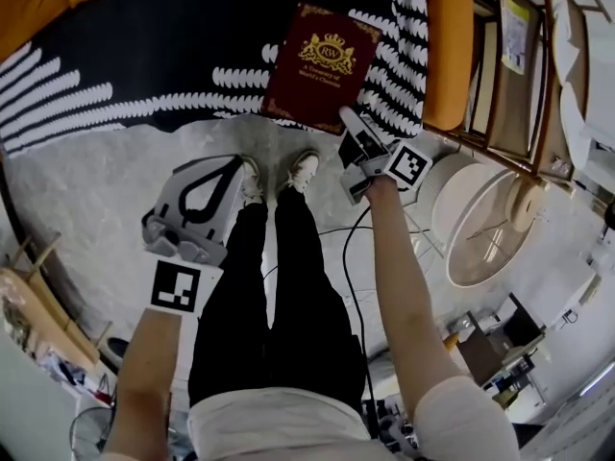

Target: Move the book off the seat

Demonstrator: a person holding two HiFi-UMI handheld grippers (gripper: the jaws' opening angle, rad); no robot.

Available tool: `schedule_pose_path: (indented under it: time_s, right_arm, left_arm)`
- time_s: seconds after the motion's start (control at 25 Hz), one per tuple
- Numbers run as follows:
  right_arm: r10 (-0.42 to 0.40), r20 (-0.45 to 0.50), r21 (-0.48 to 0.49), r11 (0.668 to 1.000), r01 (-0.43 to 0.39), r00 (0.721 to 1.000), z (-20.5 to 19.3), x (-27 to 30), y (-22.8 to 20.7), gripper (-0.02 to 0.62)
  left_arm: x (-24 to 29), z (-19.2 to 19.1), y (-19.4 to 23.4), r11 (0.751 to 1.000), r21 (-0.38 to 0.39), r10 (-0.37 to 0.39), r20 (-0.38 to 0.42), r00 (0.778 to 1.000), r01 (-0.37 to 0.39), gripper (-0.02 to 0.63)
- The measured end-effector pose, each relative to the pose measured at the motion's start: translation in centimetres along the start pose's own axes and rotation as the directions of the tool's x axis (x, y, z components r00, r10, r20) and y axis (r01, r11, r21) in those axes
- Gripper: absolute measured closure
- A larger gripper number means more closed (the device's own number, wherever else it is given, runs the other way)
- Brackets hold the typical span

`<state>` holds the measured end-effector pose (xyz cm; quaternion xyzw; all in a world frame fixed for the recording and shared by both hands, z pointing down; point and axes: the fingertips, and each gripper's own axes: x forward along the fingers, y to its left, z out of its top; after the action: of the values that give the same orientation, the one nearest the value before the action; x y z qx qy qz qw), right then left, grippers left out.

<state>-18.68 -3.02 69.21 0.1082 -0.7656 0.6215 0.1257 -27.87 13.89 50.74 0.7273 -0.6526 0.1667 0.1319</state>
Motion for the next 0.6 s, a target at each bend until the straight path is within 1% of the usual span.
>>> schedule_pose_path:
  time_s: [0.12,0.32,0.4,0.48,0.6]
  right_arm:
    - [0.015,0.04,0.015,1.0,-0.016,0.999,-0.4,-1.9,2.5,0.38]
    - [0.011,0.129,0.053,0.998,-0.018,0.992,-0.5,-7.0,4.8,0.38]
    - [0.016,0.151,0.053,0.998,-0.024,0.988,-0.8,-8.6,5.9,0.38]
    - [0.022,0.189,0.059,0.998,-0.034,0.982,-0.7,-9.8,6.9,0.38]
    - [0.018,0.254,0.084,0.996,-0.041,0.967,-0.6,-12.0,8.5,0.38]
  left_arm:
    - [-0.7,1.1,-0.5,0.999,0.025,-0.029,0.007,1.0,0.029,0.591]
    - [-0.7,3.7,-2.1,0.994,0.067,-0.086,0.023,0.996,0.085,0.591]
    - [-0.9,4.9,-2.7,0.991,0.088,-0.106,0.044,0.993,0.102,0.591]
    - [-0.6,6.0,-2.8,0.987,0.111,-0.125,0.069,0.99,0.117,0.591]
    - [-0.7,7.3,-3.7,0.981,0.125,-0.158,0.08,0.984,0.148,0.591]
